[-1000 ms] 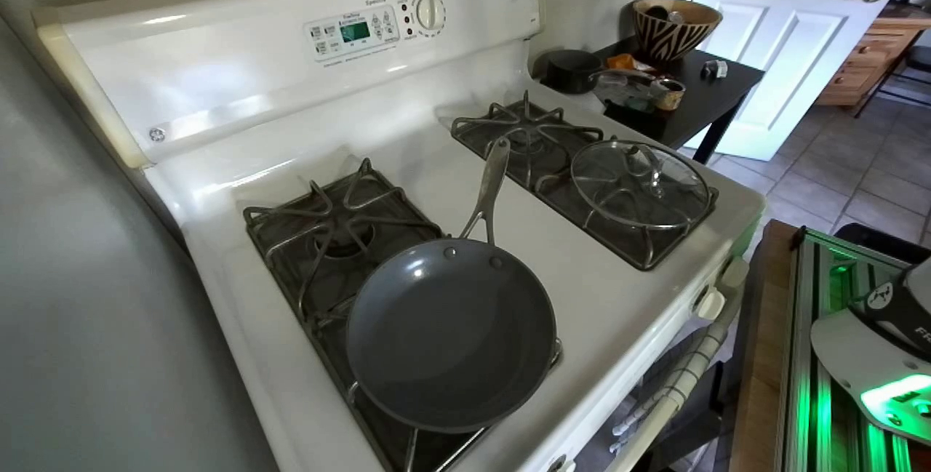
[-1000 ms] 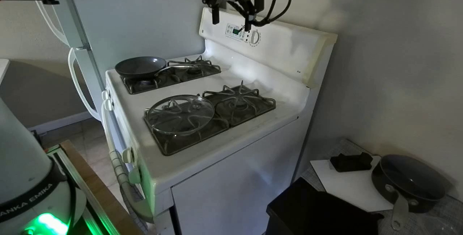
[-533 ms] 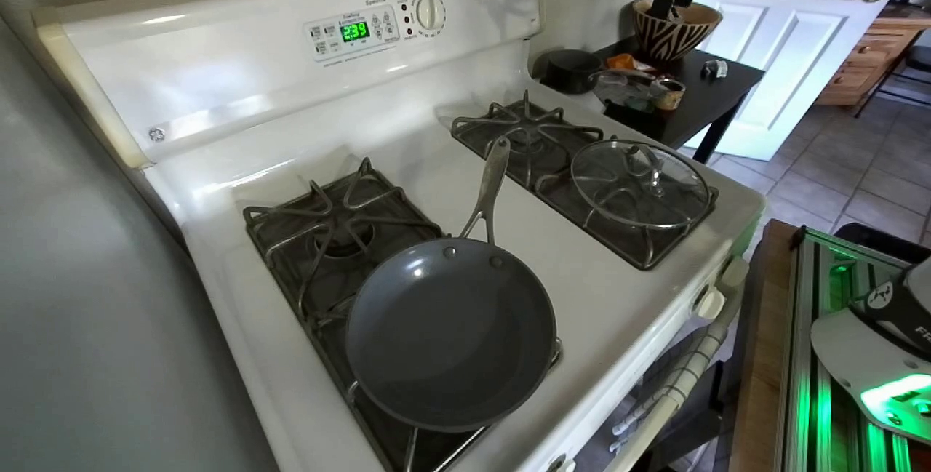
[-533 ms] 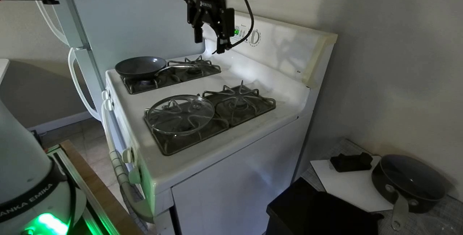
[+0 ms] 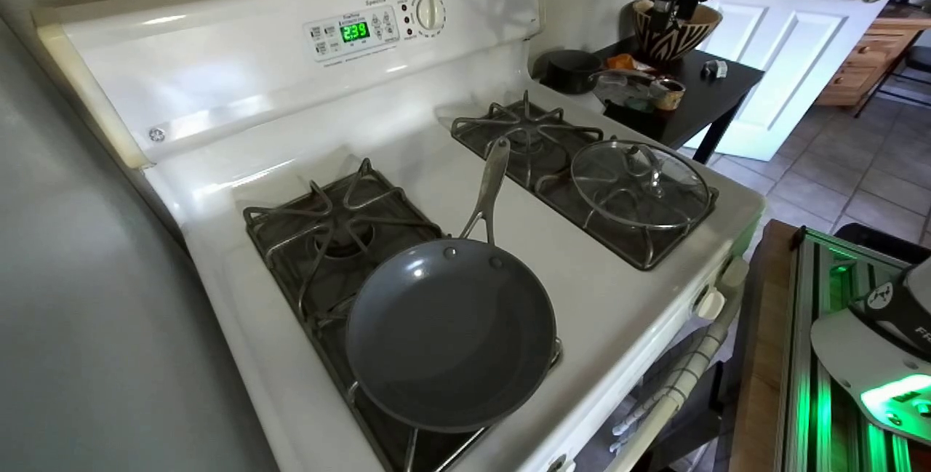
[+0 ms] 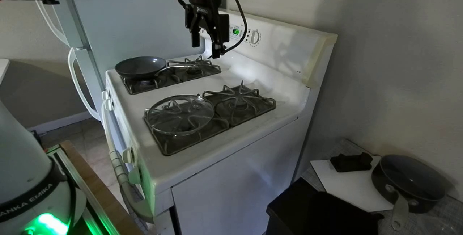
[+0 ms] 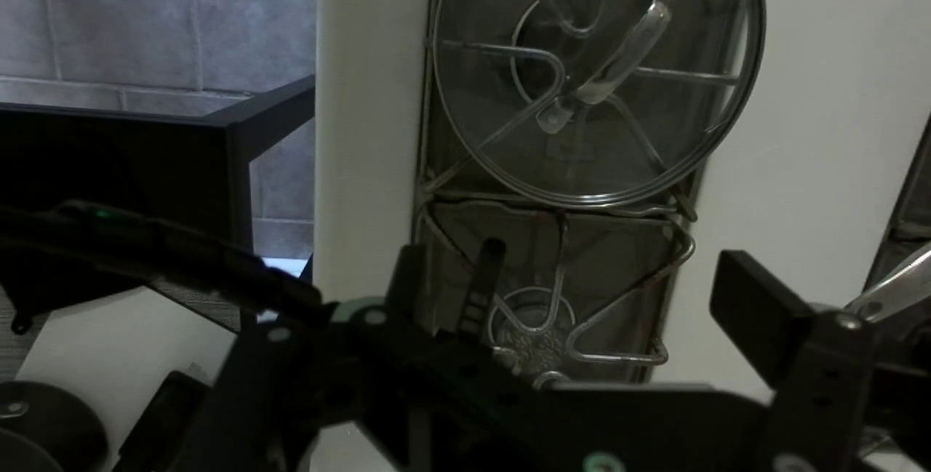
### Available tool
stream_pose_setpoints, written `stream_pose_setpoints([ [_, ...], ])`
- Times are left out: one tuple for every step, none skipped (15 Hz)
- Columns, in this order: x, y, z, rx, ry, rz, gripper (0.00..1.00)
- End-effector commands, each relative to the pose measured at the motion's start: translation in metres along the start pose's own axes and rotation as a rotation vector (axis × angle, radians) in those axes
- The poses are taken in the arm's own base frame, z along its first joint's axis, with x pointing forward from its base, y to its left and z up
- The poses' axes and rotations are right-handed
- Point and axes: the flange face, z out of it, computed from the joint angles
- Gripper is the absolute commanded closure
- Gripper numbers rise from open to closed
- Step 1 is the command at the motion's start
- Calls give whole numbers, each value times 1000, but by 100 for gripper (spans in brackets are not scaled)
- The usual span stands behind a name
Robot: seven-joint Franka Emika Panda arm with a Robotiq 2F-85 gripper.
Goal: Put the lid on the pan
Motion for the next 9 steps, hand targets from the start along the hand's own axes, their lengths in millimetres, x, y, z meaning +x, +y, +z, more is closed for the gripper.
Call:
stream_pose_setpoints([
  [-1, -4, 7, 2, 23, 23, 0],
  [-4, -6, 12, 13, 13, 34, 0],
  [-7, -8, 16, 30, 14, 62, 0],
  [-10, -10, 19, 41, 27, 83, 0],
  [-14, -12, 24, 58, 22, 100, 0],
  [-17, -12, 29, 72, 22, 121, 0],
  [-20, -14, 37, 80, 16, 137, 0],
  [-23, -16, 47, 87, 7, 154, 0],
  [-28, -19, 55, 88, 19, 177, 0],
])
